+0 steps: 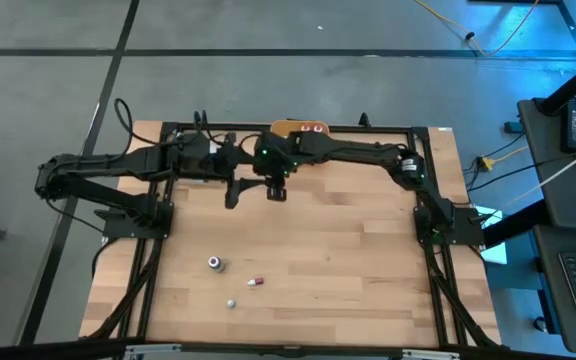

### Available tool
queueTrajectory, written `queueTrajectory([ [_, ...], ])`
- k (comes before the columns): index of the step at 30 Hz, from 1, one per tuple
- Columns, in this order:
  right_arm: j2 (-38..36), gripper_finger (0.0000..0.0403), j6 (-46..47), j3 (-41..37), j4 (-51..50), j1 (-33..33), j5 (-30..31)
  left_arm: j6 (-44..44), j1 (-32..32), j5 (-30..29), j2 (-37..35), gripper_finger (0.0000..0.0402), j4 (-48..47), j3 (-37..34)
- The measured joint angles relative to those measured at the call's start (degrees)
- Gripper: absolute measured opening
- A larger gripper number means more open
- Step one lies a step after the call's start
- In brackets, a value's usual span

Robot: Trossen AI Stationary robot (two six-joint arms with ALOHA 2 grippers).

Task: Pick & Place food coloring
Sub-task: Move the violet food coloring bottle to the top center of the table

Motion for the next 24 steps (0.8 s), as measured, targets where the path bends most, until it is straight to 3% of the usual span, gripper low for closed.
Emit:
queueTrajectory([
  [7, -11.63, 0.0134, 4.06, -18.38, 10.48, 0.14, -0.37, -0.44, -4.60, -0.41, -0.83, 0.0240, -3.70, 0.02],
  [13, -26.59, 0.0134, 8.79, -37.78, 20.89, 2.46, 5.28, -0.01, -9.39, -0.44, -0.83, 0.0240, -6.41, 0.15],
  [17, -34.76, 0.0134, 13.98, -47.78, 24.13, 4.57, 8.26, -6.25, -14.74, -2.54, 0.43, 0.0240, -12.40, 2.26],
  [24, -43.86, 0.0134, 24.11, -60.37, 29.21, 8.59, 9.40, -19.29, -24.15, -6.19, 8.30, 0.0240, -31.51, 11.38],
])
